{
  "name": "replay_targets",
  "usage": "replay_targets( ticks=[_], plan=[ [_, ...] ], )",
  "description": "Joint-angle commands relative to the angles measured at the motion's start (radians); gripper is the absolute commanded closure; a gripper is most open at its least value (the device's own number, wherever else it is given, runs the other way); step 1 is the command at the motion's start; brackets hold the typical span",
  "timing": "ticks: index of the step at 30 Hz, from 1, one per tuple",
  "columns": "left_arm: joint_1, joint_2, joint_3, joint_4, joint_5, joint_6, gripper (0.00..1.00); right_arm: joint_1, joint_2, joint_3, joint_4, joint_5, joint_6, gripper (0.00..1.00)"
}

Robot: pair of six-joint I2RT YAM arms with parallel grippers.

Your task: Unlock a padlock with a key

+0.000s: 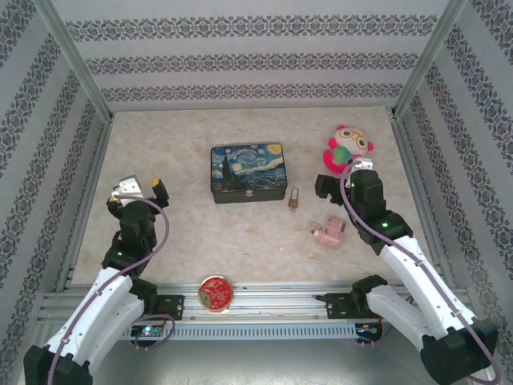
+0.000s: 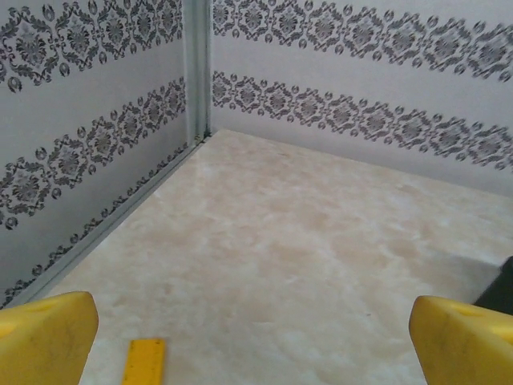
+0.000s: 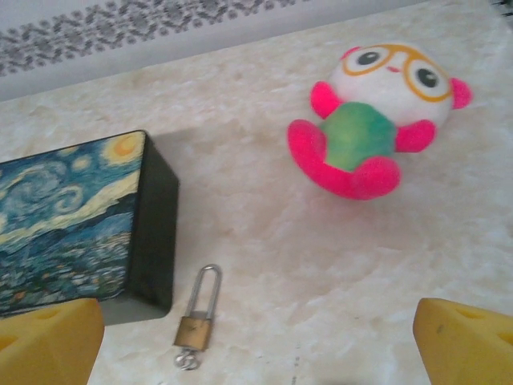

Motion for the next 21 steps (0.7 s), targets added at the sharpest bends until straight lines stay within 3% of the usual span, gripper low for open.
replay_targets(
  ticks=[1, 5, 12, 17, 21],
  plan=[
    [0.015, 0.018, -0.069, 0.252, -0.043, 0.13, 0.01, -0.034, -0.016, -0.034, 0.062, 0.077, 0.003, 0.02],
    [0.04, 0.098, -0.12, 0.438, 0.031, 0.217, 0.01, -0.081, -0.019, -0.09, 0.146, 0.08, -0.004, 0.02],
    [0.119, 0.266, -0.088, 0.491, 0.187, 0.201, 0.01, -0.089, -0.053, -0.282, 0.461, 0.142, -0.071, 0.02],
    [0.17, 0.37, -0.07, 0.536, 0.294, 0.199, 0.01, -0.09, -0.079, -0.44, 0.707, 0.113, -0.186, 0.02],
    [0.198, 0.445, -0.067, 0.596, 0.366, 0.201, 0.01, -0.091, -0.071, -0.45, 0.709, 0.098, -0.286, 0.02]
  ],
)
